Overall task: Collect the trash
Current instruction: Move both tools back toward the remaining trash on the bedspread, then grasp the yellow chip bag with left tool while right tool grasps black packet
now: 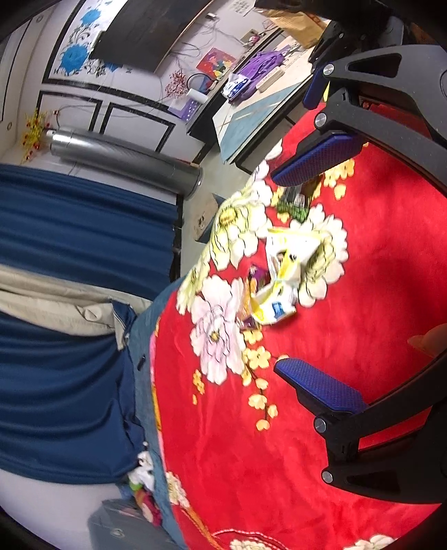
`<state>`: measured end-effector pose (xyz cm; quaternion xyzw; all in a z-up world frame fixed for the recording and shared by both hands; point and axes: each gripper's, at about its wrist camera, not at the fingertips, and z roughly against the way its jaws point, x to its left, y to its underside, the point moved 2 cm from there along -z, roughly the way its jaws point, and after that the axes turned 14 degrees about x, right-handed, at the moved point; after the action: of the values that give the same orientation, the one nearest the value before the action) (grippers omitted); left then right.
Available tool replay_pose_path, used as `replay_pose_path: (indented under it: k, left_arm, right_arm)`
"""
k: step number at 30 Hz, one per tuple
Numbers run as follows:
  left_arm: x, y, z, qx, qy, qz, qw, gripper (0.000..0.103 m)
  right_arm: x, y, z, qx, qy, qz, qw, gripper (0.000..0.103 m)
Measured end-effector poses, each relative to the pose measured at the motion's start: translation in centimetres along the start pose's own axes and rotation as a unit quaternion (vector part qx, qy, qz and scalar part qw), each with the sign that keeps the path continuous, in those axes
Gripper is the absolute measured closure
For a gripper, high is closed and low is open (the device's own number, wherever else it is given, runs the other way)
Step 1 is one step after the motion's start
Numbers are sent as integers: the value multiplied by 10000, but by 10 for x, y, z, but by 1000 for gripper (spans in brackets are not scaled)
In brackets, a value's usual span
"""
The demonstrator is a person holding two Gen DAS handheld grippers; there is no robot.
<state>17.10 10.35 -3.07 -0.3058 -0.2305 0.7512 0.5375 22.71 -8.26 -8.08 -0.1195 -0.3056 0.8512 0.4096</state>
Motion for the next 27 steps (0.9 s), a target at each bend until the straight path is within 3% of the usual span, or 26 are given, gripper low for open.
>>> replay_pose_path:
  k: [8, 13, 20, 22, 26, 27]
  left_arm:
    - [31, -8, -29, 574, 110, 266, 9979, 11]
    - [46, -13, -54, 960, 382, 521, 9933, 11]
    - [58, -20, -82, 1332, 703, 858, 9849, 21]
    - [61, -22, -87, 1360, 841, 963, 9824, 25]
    - [64, -23, -98, 1446, 1052, 1131, 9774, 32]
    - [64, -23, -100, 1454, 1063, 1132, 9771, 40]
  right_arm:
    - [-6, -23, -52, 604, 158, 221, 9978, 32]
    - [-7, -32, -73, 826, 228, 295, 9959, 32]
    - [-8, -44, -97, 990, 326, 373, 9939, 32]
    - [-11, -43, -105, 1098, 282, 321, 9930, 45]
    - [-15, -39, -107, 1007, 178, 200, 9946, 56]
    - [-15, -38, -105, 982, 158, 167, 9949, 60]
